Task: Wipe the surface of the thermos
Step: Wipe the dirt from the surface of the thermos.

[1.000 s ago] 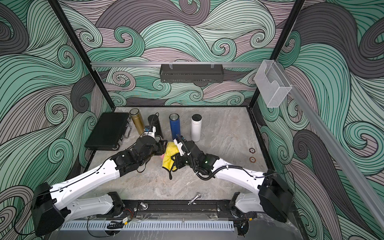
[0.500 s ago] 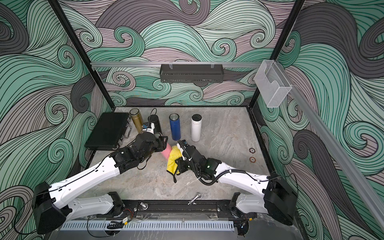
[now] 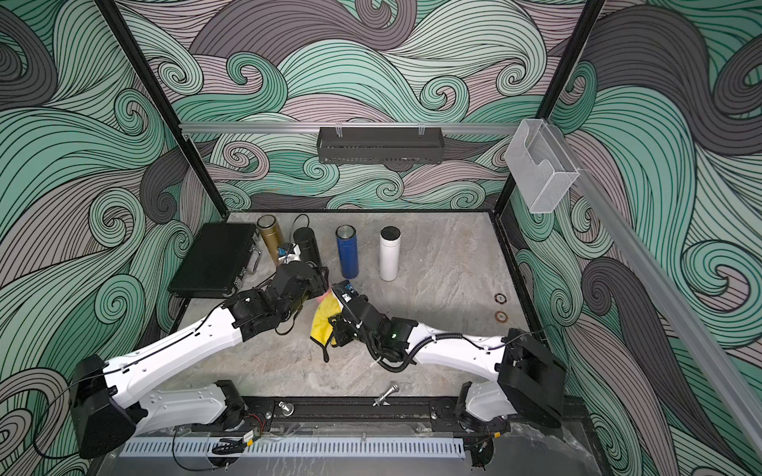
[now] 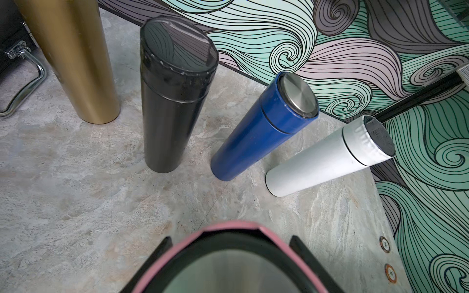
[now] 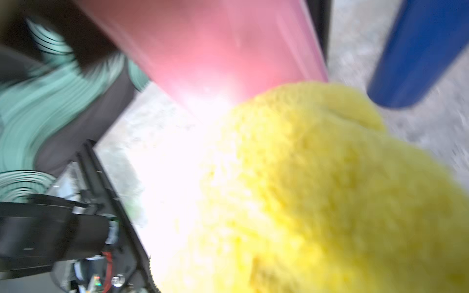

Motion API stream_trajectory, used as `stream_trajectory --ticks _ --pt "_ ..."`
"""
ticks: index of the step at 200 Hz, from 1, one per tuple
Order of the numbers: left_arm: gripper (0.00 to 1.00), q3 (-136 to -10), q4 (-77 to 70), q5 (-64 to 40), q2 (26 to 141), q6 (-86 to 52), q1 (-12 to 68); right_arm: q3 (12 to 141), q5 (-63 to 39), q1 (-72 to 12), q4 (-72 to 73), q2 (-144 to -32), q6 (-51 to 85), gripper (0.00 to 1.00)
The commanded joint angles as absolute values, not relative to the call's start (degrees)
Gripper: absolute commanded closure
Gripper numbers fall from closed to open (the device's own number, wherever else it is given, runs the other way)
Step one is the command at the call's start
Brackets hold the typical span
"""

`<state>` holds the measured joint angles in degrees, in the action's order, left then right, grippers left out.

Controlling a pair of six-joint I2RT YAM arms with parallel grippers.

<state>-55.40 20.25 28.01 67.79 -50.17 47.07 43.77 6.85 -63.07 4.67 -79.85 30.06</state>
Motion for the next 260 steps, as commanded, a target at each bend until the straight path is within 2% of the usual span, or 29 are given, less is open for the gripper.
stream_trajectory --ticks 1,21,52,77,106,143,168,204,224,235,260 --pt "1.00 -59.7 17.2 27.1 66.3 -51.3 48.0 42.5 11.2 -63.0 4.4 -78.4 32.4 1.00" --pt "1.00 -59.7 16.8 26.6 66.9 -51.8 48.0 43.6 11.5 -64.0 7.6 -77.9 29.7 1.00" --pt "1.00 -59.6 15.1 25.1 67.6 -52.5 48.0 45.3 11.8 -67.6 20.8 -79.7 21.0 1.00" --pt "1.00 -59.5 14.3 24.2 67.3 -52.9 48.0 46.2 12.0 -67.9 26.4 -83.2 19.8 1.00" --pt "1.00 -59.0 14.2 24.5 66.0 -51.6 48.0 44.2 16.2 -67.6 26.1 -84.0 23.1 1.00" --pt "1.00 -57.7 12.4 25.7 63.3 -42.6 47.9 40.3 16.8 -65.4 13.2 -78.9 28.7 1.00" --pt "1.00 -57.1 10.5 23.4 62.6 -31.1 47.5 38.5 2.9 -57.1 4.2 -72.6 33.0 1.00" --pt "1.00 -54.9 8.3 10.4 61.5 -15.9 45.8 40.7 -12.9 -44.7 -4.7 -63.7 33.1 1.00" --pt "1.00 -51.0 4.0 -0.2 57.9 -10.6 43.7 45.0 -23.5 -37.0 -9.3 -63.8 32.9 1.00" --pt "1.00 -50.3 3.4 -1.9 56.5 -9.6 42.9 46.7 -29.4 -33.3 -8.7 -64.9 33.4 1.00" --pt "1.00 -50.4 3.0 -7.6 56.0 -6.3 42.0 51.6 -38.9 -31.3 -7.0 -69.6 33.2 1.00"
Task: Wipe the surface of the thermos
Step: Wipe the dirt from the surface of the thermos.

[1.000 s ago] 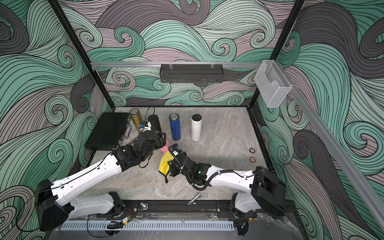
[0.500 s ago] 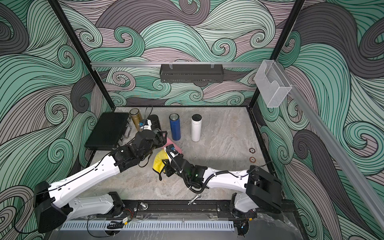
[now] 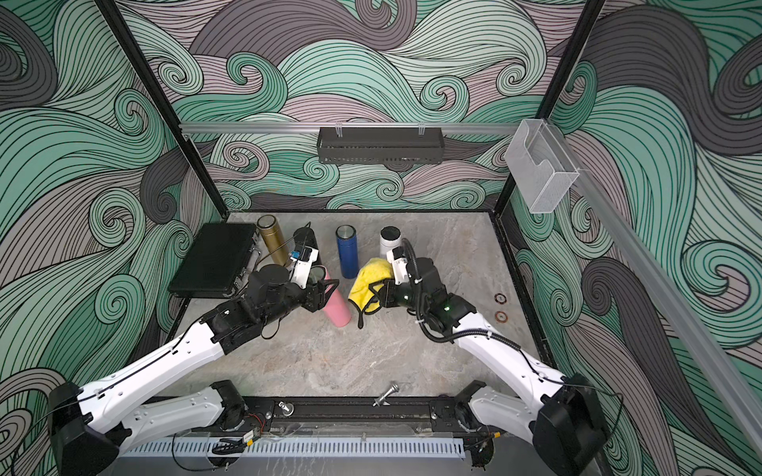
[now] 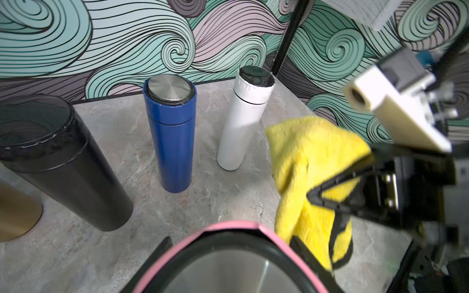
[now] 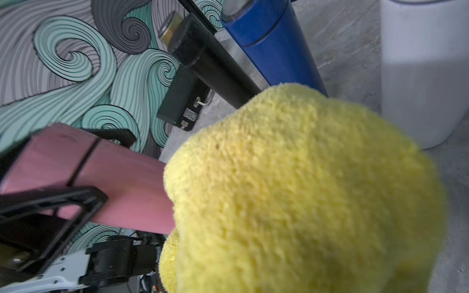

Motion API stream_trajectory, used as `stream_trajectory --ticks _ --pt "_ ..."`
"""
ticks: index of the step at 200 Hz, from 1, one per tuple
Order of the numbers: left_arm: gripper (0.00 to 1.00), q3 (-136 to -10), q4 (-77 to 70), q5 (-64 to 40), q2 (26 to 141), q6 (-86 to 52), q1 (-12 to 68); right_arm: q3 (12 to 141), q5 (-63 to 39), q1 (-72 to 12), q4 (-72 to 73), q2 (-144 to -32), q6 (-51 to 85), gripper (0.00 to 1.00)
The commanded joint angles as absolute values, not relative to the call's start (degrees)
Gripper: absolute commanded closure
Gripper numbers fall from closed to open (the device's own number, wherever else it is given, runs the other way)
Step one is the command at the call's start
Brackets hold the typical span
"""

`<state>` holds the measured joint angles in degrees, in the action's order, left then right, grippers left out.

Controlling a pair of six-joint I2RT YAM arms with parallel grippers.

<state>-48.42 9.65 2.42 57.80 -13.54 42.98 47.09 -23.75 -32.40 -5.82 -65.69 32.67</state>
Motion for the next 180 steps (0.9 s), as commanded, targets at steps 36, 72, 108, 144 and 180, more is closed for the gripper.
stream_trajectory --ticks 36,72,108,144,180 --pt "1.00 -51.5 2.3 -12.7 58.7 -5.3 42.0 55.2 -44.0 -33.3 -0.9 -76.0 34.9 1.00" --pt "1.00 -48.9 -2.3 -11.6 59.9 -4.9 42.0 53.3 -38.7 -36.8 -6.2 -79.7 30.3 1.00" --pt "1.00 -48.6 -2.5 -12.3 61.2 -4.3 42.1 41.9 -34.4 -38.1 -3.8 -81.2 30.9 1.00" --pt "1.00 -47.8 -2.1 -14.0 61.5 -1.4 42.0 40.5 -31.1 -38.3 -5.6 -78.2 30.3 1.00" --pt "1.00 -48.2 0.6 -18.1 63.6 2.1 42.0 47.5 -34.2 -36.7 -7.8 -76.7 25.7 1.00"
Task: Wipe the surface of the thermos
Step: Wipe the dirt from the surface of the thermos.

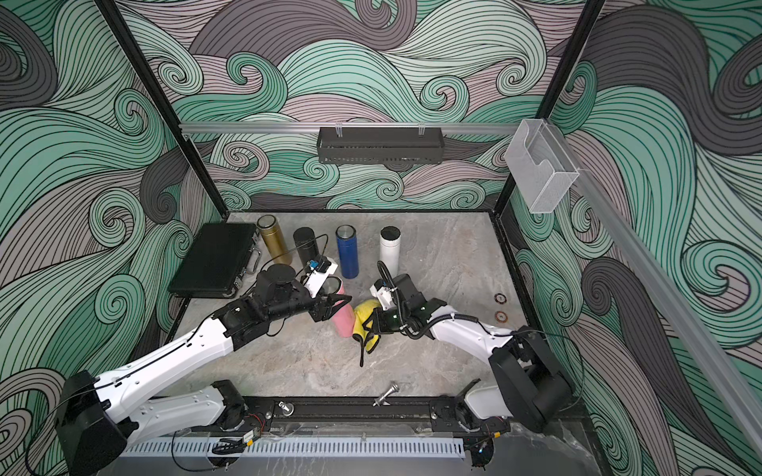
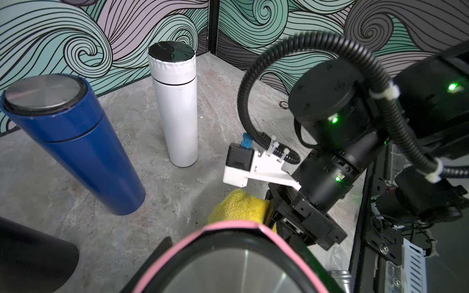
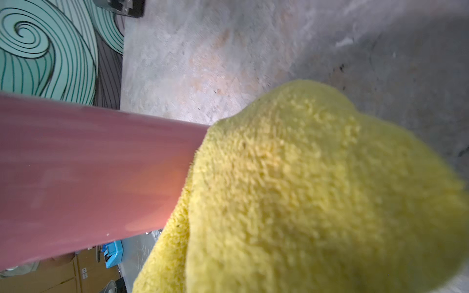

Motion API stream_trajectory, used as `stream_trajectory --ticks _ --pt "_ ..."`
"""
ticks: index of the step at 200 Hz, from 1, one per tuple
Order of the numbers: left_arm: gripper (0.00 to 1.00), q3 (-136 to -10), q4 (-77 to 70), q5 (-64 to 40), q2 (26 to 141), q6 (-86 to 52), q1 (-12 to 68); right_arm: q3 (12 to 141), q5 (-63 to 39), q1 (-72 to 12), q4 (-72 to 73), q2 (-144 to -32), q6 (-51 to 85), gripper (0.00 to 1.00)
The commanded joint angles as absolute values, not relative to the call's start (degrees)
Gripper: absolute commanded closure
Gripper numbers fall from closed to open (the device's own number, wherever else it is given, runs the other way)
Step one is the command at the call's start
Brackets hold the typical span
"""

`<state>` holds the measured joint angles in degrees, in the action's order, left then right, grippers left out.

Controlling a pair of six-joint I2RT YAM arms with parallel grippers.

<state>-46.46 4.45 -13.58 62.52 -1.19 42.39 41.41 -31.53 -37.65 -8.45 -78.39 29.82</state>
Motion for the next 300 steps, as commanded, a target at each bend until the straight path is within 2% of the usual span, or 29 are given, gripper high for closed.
stream_trajectory --ticks 1,41,86,155,176,207,246,300 --pt "1.00 -48.2 0.5 -18.3 63.6 2.1 42.0 47.8 -34.3 -36.7 -7.8 -76.8 25.7 1.00" --pt "1.00 -49.7 1.2 -25.8 64.3 1.1 42.1 54.2 -43.6 -35.0 -4.0 -79.6 25.6 1.00" --pt "1.00 -50.1 1.1 -27.6 63.0 0.9 42.2 52.2 -49.7 -36.0 0.0 -81.7 26.1 1.00" --pt "1.00 -50.7 1.1 -28.4 62.7 0.7 42.2 44.0 -46.3 -36.7 -6.4 -78.8 21.5 1.00" --pt "1.00 -51.1 1.1 -29.7 63.2 0.7 42.1 45.1 -45.5 -36.6 -7.6 -78.5 20.1 1.00" --pt "1.00 -51.8 1.5 -32.5 64.6 0.9 42.2 52.1 -49.9 -36.5 -5.2 -80.2 19.7 1.00" --pt "1.00 -52.1 2.1 -31.9 65.1 1.4 42.1 60.4 -52.9 -36.7 -5.3 -86.3 19.4 1.00" --pt "1.00 -51.7 2.4 -28.8 63.7 1.9 42.0 52.4 -51.0 -37.6 -4.6 -88.1 19.4 1.00"
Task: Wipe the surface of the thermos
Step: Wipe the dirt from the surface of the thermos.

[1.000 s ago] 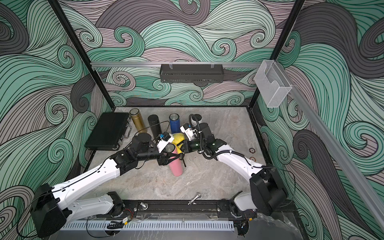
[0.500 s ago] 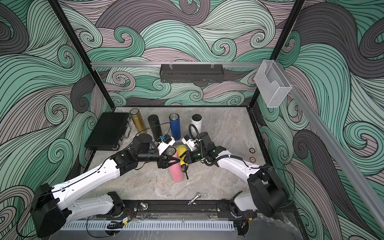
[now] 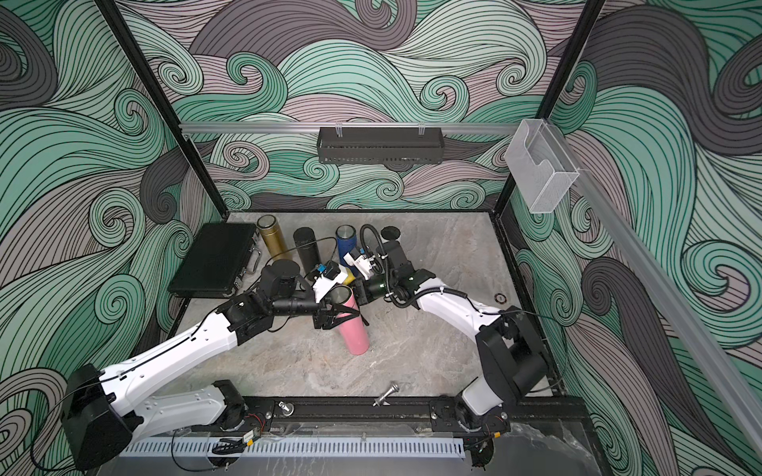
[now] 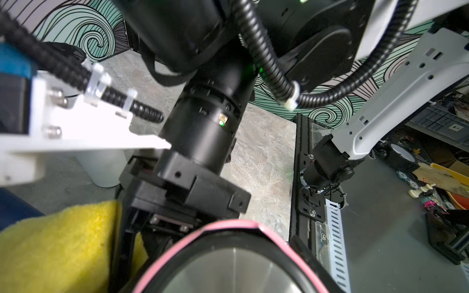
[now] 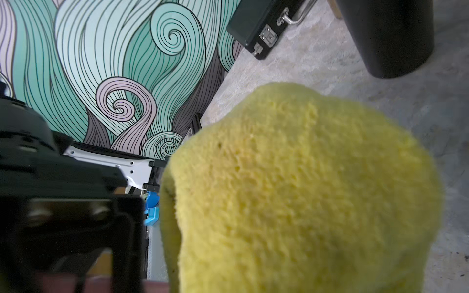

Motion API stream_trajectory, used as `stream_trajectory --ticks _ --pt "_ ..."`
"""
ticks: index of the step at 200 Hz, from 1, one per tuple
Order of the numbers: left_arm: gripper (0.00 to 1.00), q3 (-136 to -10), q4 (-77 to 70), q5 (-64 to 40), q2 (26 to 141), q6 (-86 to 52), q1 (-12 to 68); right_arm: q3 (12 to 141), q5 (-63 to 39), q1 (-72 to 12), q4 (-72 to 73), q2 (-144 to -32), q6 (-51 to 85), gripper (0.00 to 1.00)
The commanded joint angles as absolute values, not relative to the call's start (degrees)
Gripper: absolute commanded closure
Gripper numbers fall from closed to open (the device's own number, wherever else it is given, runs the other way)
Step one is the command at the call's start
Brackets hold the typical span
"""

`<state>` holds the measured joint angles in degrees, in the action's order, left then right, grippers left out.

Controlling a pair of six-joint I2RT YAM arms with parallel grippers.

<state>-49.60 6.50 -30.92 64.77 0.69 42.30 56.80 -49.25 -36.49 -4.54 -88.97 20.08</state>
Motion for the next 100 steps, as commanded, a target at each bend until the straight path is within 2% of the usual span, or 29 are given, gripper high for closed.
stream_trajectory --ticks 1,57,100 --pt "1.00 -51.7 2.4 -28.8 63.7 1.9 41.9 52.2 -50.9 -37.6 -4.4 -88.1 19.5 1.00" --pt "1.00 -51.6 3.0 -25.7 64.0 1.9 41.8 42.2 -40.9 -37.4 -8.7 -77.2 21.4 1.00" --pt "1.00 -51.8 2.1 -15.8 64.4 -3.3 41.8 37.5 -31.2 -37.7 -13.3 -56.3 28.6 1.00"
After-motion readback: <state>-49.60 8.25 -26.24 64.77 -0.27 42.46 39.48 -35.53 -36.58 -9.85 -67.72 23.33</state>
